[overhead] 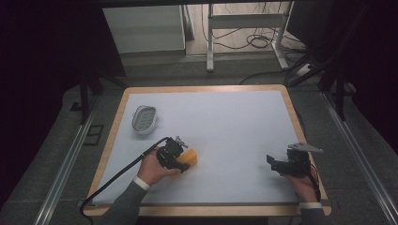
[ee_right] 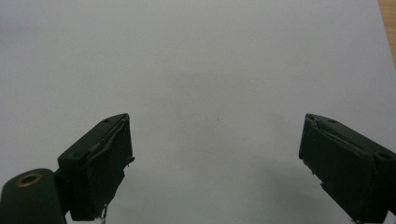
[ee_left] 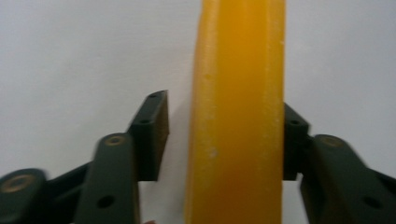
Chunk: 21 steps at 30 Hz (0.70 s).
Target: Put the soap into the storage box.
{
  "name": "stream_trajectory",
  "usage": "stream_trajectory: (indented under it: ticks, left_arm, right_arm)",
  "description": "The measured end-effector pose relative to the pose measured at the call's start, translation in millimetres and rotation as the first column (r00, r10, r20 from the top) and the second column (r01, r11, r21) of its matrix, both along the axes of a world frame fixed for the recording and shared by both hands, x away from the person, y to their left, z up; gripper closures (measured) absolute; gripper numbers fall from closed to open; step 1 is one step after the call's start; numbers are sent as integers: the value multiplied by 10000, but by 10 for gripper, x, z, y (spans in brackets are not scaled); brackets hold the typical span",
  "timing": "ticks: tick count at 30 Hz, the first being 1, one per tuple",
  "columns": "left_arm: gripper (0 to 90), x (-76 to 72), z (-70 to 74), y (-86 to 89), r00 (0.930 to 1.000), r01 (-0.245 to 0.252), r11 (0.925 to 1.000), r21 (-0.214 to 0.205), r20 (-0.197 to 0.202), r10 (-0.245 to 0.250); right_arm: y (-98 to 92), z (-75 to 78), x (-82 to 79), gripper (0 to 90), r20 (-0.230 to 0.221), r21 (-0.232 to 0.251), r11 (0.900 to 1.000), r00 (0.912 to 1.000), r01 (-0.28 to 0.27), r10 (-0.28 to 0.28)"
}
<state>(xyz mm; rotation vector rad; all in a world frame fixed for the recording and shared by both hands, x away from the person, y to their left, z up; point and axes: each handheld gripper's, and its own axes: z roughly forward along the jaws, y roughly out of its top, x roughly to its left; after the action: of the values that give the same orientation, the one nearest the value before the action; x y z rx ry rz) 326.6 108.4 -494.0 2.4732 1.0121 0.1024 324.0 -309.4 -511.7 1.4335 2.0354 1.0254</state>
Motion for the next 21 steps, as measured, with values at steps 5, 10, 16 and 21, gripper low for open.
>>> stream_trajectory:
  ticks: [5, 10, 16, 21]
  left_arm:
    - [596, -13, 10, -7, 9998, 162, 9998, 60, 63, -163]
    - [607, -21, 24, 4, 9996, 210, 9997, 105, 191, -212]
    - [608, -31, 82, 49, 9993, 323, 9995, -16, 162, -323]
    - [608, -23, 138, 102, 9995, 257, 9995, -180, 172, -253]
  right_arm:
    - [0, -11, 4, 95, -24, -44, 10000, 10000, -14, 14]
    - [-3, -14, 7, 95, -31, -62, 10000, 10000, 4, -4]
    - [-7, -16, 9, 95, -26, -54, 10000, 10000, 39, -39]
    - [-8, -13, 6, 95, -23, -81, 10000, 10000, 24, -24]
